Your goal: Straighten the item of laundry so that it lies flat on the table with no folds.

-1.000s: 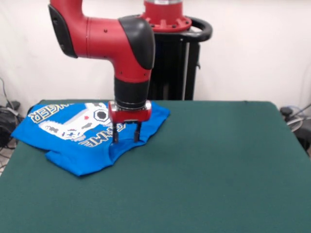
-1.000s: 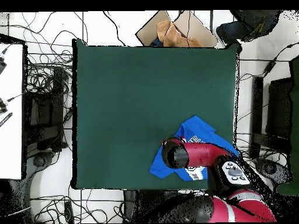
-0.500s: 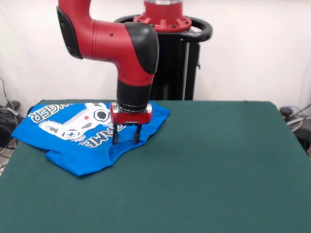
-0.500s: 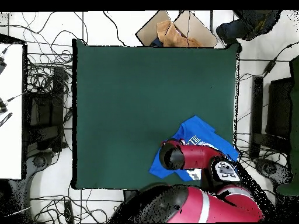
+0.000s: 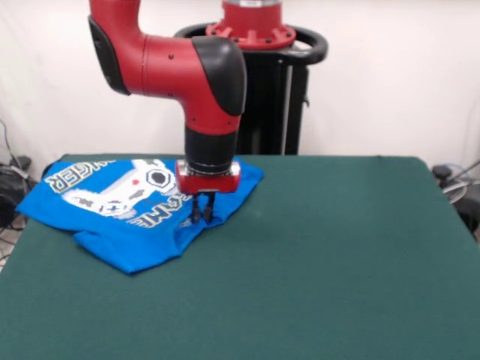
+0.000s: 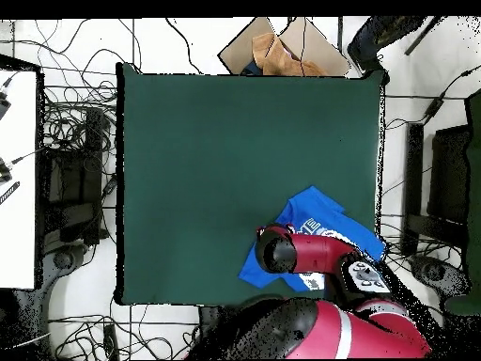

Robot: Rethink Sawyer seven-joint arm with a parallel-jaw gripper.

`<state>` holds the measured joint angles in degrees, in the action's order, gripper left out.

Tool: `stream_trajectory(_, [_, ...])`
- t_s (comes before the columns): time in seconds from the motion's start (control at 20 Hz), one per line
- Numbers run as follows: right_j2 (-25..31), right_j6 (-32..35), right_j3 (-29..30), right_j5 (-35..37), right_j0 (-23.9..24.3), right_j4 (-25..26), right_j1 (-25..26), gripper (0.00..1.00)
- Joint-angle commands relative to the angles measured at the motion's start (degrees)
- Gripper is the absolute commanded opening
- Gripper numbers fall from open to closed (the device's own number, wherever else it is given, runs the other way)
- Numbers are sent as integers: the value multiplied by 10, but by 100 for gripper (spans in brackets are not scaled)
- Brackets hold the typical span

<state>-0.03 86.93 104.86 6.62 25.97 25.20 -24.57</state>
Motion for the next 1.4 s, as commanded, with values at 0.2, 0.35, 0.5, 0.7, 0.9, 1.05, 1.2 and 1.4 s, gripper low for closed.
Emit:
stream_trajectory(0.2, [52,126,-55,-55,5,-58,117,0])
stream_trajectory(0.35, [57,136,-44,-55,-4,-75,112,0])
stream_trajectory(0.5, [63,139,-35,-50,-9,-88,106,0])
stream_trajectory(0.7, [83,135,-30,-45,-5,-102,110,0])
stream_trajectory(0.9, [104,141,-24,-45,-2,-121,116,0])
stream_trajectory(1.05, [107,160,-6,-40,-19,-150,103,0])
stream_trajectory(1.2, [109,168,8,-24,-31,-175,83,0])
stream_trajectory(1.4, [110,174,16,-12,-49,-208,66,0])
